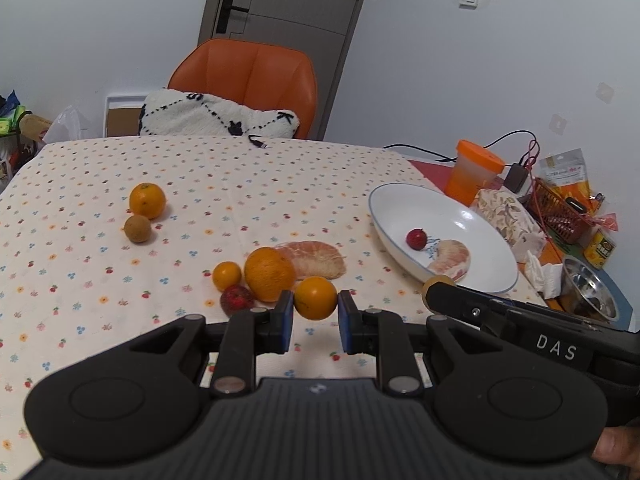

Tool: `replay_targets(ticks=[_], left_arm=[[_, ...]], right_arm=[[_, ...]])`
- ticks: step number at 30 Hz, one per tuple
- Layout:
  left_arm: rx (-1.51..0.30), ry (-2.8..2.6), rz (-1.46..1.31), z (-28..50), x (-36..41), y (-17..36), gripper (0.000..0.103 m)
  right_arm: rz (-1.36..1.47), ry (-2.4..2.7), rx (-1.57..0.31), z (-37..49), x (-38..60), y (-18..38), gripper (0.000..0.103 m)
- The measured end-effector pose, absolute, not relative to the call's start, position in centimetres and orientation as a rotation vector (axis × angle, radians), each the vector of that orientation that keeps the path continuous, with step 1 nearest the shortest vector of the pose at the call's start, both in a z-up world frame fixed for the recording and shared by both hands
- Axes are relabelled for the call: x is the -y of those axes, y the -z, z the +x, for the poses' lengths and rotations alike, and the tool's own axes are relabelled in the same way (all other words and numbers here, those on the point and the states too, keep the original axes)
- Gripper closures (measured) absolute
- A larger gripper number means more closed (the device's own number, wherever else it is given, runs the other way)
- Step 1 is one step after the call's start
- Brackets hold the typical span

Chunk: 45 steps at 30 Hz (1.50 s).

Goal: Organize fruits
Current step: 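Grasp the small kumquat with the left gripper while the right grasps the green round fruit, then carry the kumquat and green fruit onto the white plate and release both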

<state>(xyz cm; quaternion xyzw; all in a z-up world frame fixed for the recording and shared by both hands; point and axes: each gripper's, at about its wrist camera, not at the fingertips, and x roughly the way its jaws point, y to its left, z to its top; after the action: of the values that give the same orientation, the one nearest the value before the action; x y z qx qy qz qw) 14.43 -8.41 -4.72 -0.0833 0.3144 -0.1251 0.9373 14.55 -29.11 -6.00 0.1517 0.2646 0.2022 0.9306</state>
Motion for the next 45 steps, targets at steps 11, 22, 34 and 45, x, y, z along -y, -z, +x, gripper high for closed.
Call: replay_targets(ticks=[11,22,34,45], left_arm=[[-0.627,0.3,-0.156,14.6,10.7,4.1,0.082],[-0.614,0.337,-0.132,15.7,13.5,3.6,0.082],[-0.616,0.358,-0.103,18.1,16.4,3.6,0.082],[-0.643,0.371,-0.087,20.3,18.3,4.5,0.082]], right_arm=[[0.322,-0.374,-0.504,13.7,31.1,5.1,0.08],[0.337,-0.33,-0.484,13.7,33.7,4.9,0.08],[0.366,-0.278,-0.466,14.4,37.0,5.4,0.08],[0.391,-0.23,-0.48,16.4,39.3,6.8,0.08]])
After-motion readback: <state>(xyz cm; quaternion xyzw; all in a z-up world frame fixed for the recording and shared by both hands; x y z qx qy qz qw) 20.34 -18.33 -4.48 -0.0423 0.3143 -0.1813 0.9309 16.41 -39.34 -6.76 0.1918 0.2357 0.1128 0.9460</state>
